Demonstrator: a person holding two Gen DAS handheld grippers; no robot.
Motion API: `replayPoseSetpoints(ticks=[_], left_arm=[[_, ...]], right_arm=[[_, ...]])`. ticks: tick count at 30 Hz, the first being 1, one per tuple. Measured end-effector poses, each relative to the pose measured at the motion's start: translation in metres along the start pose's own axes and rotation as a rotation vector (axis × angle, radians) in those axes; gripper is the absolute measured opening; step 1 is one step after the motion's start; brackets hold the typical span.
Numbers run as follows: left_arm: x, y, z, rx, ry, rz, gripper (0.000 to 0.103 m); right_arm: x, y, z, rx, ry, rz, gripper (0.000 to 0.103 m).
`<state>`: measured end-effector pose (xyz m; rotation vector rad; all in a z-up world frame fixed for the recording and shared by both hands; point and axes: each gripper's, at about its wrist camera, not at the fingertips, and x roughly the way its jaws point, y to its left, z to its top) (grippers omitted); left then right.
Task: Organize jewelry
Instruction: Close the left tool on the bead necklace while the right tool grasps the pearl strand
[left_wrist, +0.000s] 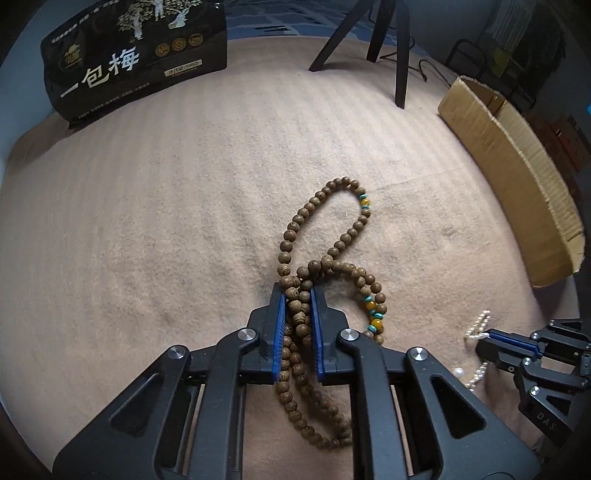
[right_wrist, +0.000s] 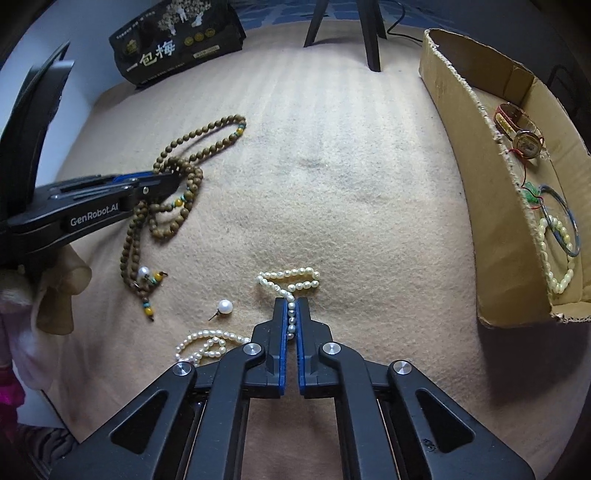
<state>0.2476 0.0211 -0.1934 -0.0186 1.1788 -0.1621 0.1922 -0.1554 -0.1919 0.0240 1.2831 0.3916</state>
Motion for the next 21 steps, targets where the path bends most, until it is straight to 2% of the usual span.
replayPoseSetpoints(ticks=[21], left_arm=[[-0.11, -0.018, 0.003, -0.052, -0.216, -0.167, 0.011]], right_arm=[[-0.085, 0.003, 0.003, -0.011, -0.21, 0.103, 0.003]])
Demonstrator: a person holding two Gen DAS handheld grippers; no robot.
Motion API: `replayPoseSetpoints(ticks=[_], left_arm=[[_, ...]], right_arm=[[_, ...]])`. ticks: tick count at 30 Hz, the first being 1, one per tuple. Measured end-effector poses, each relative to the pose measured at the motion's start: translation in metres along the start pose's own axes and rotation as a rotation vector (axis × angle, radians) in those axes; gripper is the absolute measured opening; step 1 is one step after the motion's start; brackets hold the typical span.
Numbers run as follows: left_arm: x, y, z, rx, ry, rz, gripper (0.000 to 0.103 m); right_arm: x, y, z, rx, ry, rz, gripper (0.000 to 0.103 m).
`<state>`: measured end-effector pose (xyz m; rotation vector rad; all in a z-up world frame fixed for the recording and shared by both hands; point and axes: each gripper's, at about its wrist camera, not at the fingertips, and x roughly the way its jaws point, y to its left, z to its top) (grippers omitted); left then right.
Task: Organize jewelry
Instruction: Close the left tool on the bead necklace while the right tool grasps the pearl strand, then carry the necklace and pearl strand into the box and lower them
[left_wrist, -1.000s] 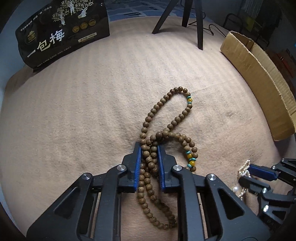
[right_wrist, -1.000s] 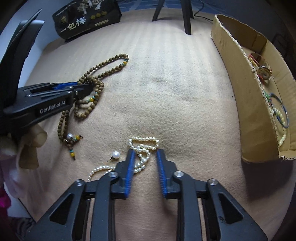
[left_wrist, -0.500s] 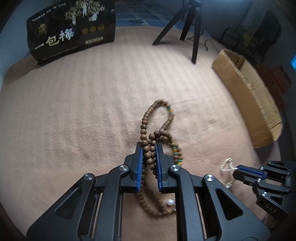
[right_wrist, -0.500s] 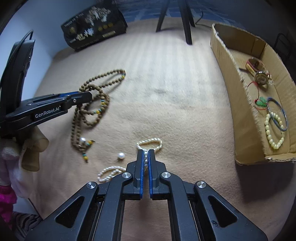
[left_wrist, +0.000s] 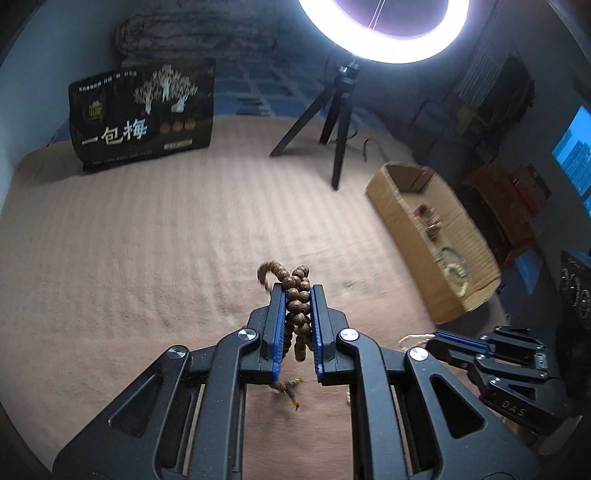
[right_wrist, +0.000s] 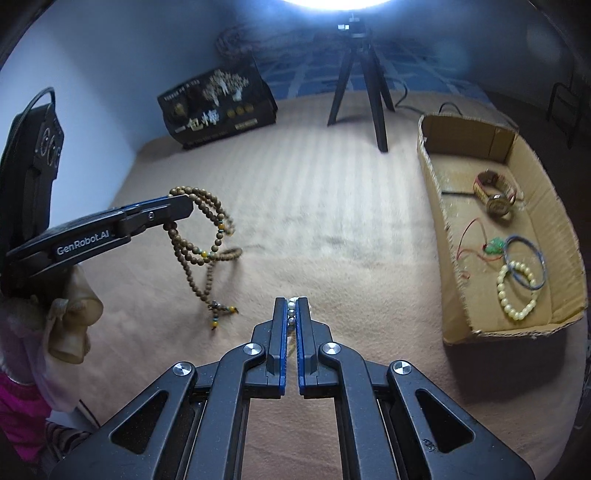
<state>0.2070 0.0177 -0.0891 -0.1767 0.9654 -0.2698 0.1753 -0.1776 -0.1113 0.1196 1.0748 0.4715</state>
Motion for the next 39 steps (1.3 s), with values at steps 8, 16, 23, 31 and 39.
replayPoseSetpoints(ticks=[8, 16, 23, 31, 39], left_arm=[[-0.027, -0.021, 0.009, 0.016, -0.074, -0.044, 0.011], [-0.042, -0.049, 0.014, 0.054, -0.109, -0.091, 0.011], [-0.045, -0.078, 0.021, 0.097, -0.13, -0.13, 0.011], [-0.036, -0.115, 0.034, 0.134, -0.142, -0.183, 0.011], [-0.019, -0.147, 0.056, 0.162, -0.156, -0.214, 0.011]], right_arm=[[-0.032, -0.002, 0.013, 0.009, -0.092, 0.016, 0.003], [-0.067, -0.016, 0.025, 0.029, -0.185, 0.025, 0.003], [-0.093, -0.041, 0.035, 0.074, -0.252, 0.018, 0.003], [-0.115, -0.075, 0.038, 0.123, -0.3, -0.029, 0.003], [-0.118, -0.107, 0.038, 0.159, -0.3, -0.067, 0.003]])
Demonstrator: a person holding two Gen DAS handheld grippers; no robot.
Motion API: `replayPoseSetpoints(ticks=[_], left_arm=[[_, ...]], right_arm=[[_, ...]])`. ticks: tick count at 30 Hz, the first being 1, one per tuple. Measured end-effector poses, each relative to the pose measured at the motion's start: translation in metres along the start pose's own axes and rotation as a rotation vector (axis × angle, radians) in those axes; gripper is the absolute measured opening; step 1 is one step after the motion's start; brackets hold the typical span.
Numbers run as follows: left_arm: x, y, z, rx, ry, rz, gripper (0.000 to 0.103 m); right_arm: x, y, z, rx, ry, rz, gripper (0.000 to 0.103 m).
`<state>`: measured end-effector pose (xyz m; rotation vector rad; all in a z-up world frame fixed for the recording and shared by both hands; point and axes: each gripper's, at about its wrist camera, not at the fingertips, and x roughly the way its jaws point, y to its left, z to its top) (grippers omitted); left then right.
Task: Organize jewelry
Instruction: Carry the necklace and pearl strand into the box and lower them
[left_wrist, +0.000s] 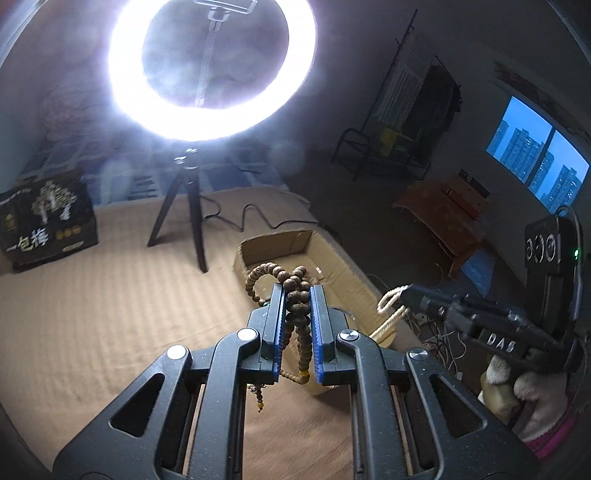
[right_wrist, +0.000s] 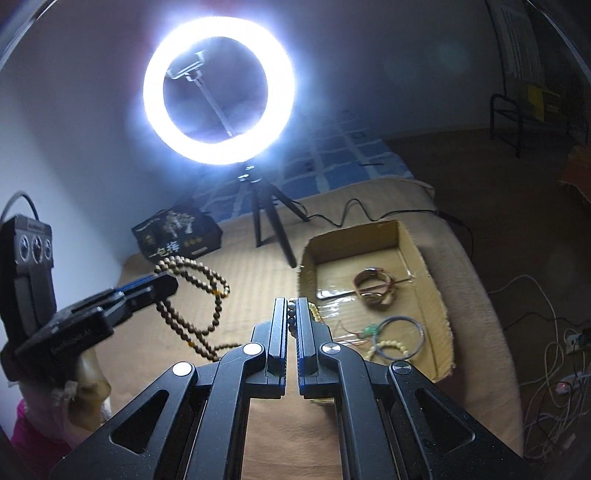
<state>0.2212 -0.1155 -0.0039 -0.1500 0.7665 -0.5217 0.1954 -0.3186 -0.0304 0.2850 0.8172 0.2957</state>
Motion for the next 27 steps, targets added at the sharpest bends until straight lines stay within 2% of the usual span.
replayPoseSetpoints(ticks=[14, 20, 27], left_arm=[[0.061, -0.025, 0.033, 0.024, 0.01, -0.042, 0.011], [0.086, -0.029, 0.035, 0.026, 0.038, -0.06, 0.011], [0.11, -0.026, 0.032, 0.022, 0.062, -0.034, 0.011]], right_arm=[[0.022, -0.023, -0.004, 0.009, 0.065, -0.042, 0.003], [0.037, -0.03, -0.01, 0.013, 0.105, -0.058, 0.003], [0.054, -0.037, -0.015, 0.012, 0.142, -0.08, 0.003]])
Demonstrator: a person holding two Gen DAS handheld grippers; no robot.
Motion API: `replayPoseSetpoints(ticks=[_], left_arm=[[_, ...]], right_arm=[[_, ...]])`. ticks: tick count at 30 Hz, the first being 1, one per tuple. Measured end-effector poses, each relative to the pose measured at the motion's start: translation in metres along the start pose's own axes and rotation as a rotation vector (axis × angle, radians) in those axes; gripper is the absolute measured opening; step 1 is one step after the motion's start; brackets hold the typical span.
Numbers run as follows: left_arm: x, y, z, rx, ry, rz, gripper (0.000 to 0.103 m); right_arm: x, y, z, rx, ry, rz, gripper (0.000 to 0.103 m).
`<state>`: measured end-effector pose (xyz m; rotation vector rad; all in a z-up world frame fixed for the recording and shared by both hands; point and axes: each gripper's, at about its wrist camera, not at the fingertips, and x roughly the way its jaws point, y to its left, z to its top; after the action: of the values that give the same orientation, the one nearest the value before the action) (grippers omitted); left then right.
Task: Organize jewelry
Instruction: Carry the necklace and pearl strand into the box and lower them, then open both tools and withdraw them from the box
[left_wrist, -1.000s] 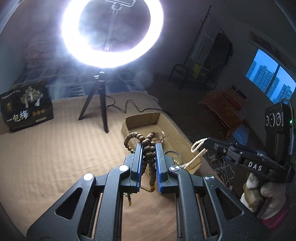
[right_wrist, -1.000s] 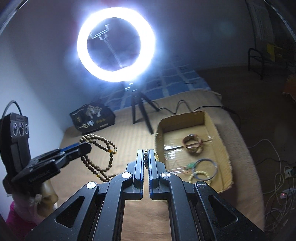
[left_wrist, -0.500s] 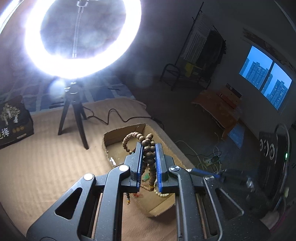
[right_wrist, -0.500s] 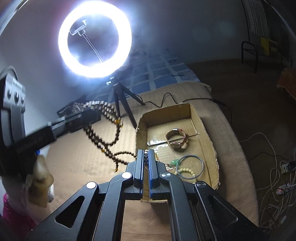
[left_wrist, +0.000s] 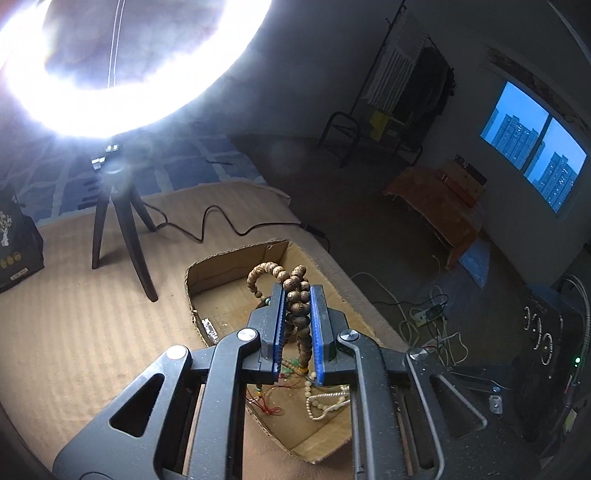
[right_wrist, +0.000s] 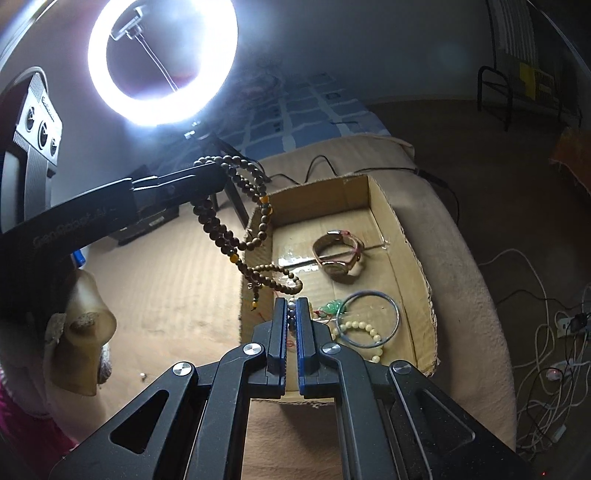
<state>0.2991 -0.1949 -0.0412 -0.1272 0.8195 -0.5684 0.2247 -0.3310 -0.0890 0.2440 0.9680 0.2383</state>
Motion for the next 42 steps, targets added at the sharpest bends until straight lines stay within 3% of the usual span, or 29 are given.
replayPoseSetpoints(ticks=[9, 24, 28, 39, 42], left_arm=[[0.022, 0.012, -0.006, -0.001, 0.037, 0.046, 0.011], [0.023, 0.012, -0.007, -0.005, 0.05, 0.065, 0.011], [0.022, 0.01, -0.009, 0.006, 0.057, 0.083, 0.011], [0.003, 0.01, -0.014, 0.029, 0.055, 0.115, 0.011], [-0.01, 0.01, -0.016, 0.038, 0.045, 0.132, 0.011]], right_arm=[[0.016, -0.005, -0.004, 0.006, 0.042, -0.007, 0.003], [0.021, -0.005, -0.004, 0.017, 0.062, -0.014, 0.003], [0.02, -0.007, -0.005, 0.035, 0.053, -0.022, 0.044], [0.009, -0.005, -0.008, 0.036, 0.028, -0.046, 0.044], [0.003, -0.002, -0.009, 0.028, 0.014, -0.056, 0.049]])
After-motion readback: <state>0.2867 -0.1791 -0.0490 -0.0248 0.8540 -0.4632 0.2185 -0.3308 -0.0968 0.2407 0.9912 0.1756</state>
